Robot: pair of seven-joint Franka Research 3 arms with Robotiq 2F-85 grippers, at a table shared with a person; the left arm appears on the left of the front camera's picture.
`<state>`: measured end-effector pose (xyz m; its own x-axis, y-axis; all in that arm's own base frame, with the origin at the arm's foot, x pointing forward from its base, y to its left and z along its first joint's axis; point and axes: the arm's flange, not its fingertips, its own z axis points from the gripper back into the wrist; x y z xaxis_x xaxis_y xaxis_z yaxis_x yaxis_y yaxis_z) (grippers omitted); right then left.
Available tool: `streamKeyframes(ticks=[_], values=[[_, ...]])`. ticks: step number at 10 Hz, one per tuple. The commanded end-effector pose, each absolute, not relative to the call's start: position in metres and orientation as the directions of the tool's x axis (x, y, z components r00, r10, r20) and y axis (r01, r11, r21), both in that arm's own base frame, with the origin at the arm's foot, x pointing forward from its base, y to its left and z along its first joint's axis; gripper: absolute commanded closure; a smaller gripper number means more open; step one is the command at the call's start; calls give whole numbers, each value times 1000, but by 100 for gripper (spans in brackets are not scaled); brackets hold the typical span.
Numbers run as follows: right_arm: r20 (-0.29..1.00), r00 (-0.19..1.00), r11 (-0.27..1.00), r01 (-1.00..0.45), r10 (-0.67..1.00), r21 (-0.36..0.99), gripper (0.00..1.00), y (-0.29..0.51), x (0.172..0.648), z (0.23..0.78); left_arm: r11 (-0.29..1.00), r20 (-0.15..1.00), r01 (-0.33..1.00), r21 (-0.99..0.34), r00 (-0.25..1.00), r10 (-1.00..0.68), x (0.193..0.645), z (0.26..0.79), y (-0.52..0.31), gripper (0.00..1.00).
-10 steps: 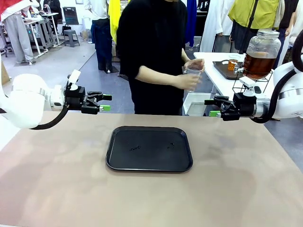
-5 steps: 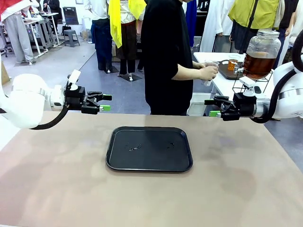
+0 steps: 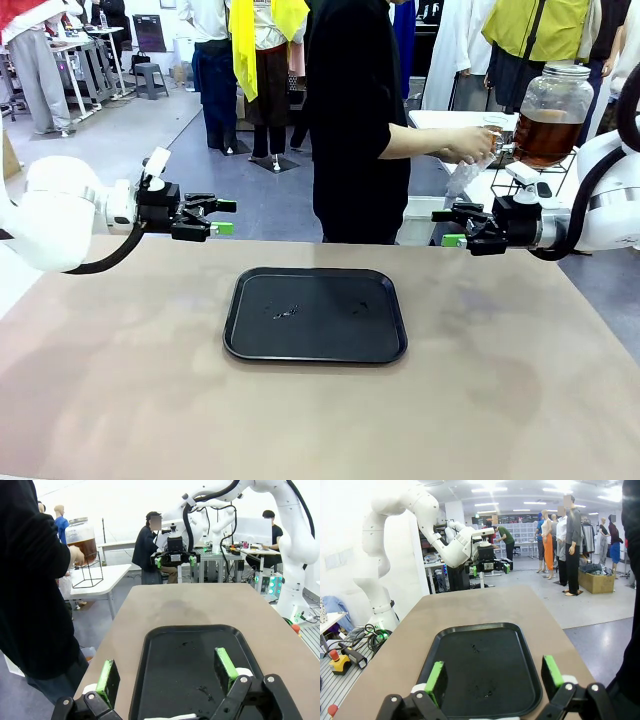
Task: Pour the drink into the iced cup.
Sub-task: Open the gripper to release the iced cup you were holding.
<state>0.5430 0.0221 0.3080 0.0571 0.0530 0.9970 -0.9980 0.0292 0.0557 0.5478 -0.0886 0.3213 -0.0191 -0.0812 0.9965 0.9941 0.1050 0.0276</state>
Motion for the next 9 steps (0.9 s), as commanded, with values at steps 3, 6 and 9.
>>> streamKeyframes(ticks=[3,6,9], values=[[996,66,25,-998,54,64,0,24,544,312,107,997,994,20,-11,-80,550,324,-89,0],[996,66,25,-998,54,64,0,24,544,312,107,997,994,20,-11,-80,550,324,-89,0],[996,66,25,-998,54,64,0,24,544,312,107,997,994,20,-11,-80,550,324,-89,0]])
